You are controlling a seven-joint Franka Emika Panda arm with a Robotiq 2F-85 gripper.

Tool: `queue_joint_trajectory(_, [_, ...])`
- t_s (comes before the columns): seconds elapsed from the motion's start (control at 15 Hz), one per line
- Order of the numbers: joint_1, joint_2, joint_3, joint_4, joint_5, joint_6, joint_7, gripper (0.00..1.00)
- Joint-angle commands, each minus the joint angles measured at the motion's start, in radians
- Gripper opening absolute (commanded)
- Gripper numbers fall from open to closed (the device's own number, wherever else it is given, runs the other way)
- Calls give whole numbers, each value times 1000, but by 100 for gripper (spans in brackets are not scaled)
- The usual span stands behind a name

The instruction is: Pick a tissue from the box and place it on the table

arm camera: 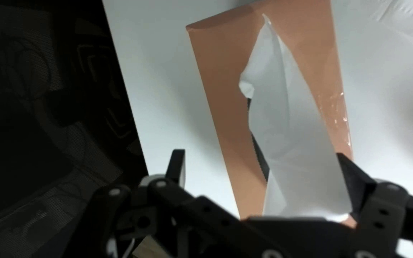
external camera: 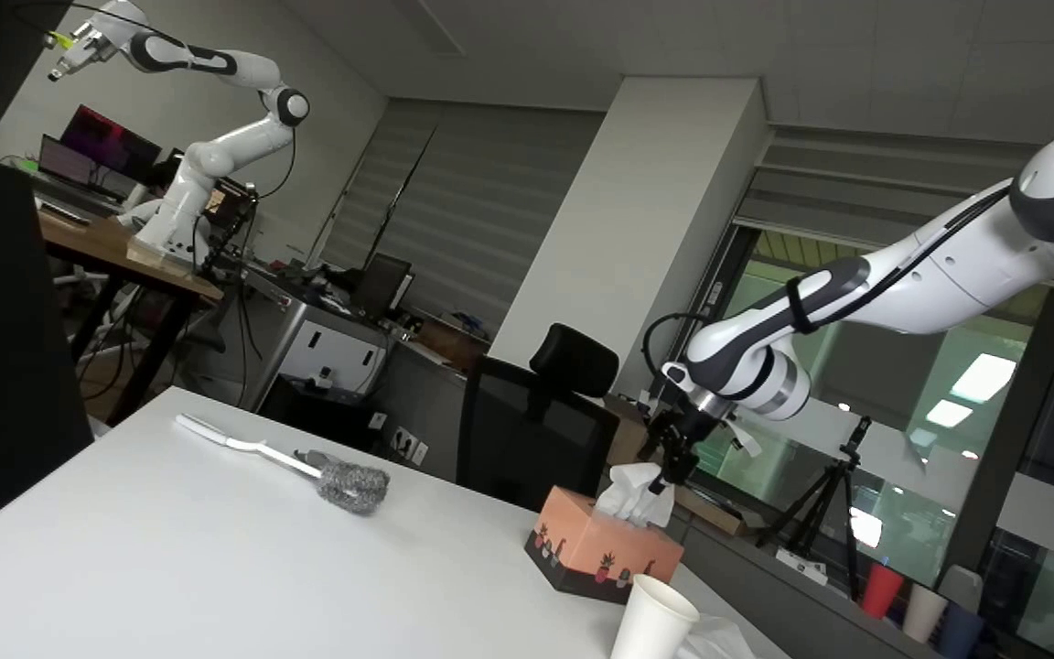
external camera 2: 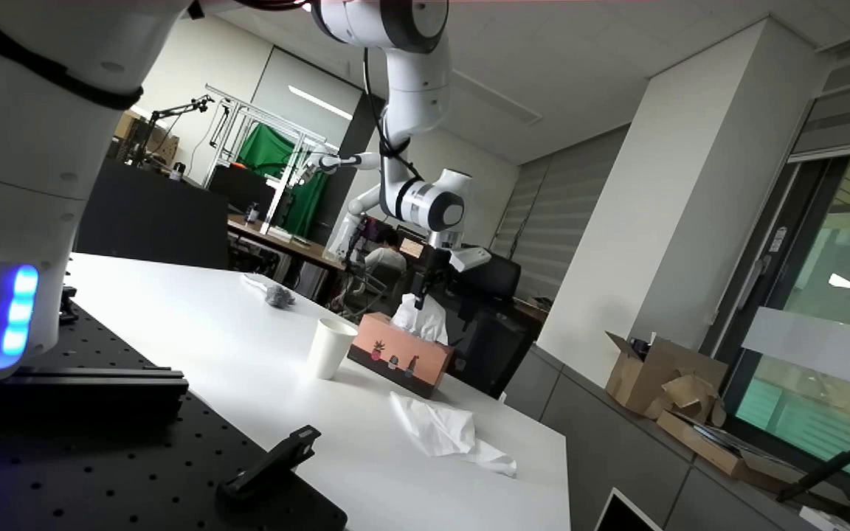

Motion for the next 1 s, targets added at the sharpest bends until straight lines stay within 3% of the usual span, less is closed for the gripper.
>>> queue_joint_trajectory(0.0, [-14, -9, 19, 1, 14, 87, 53, 100])
queue_joint_trajectory(0.2, [-17, -13, 26, -9, 4, 159, 76, 100])
queue_joint_trajectory(0.27, [-15, -13, 24, -7, -2, 168, 88, 75])
queue_joint_trajectory(0.33, [-11, -13, 17, -5, -9, 176, 99, 74])
queue_joint_trajectory(0.6, [-4, -16, 3, 12, -18, 104, 145, 45])
queue_joint_trajectory(0.93, [21, -13, -35, 70, -23, -108, 210, 11])
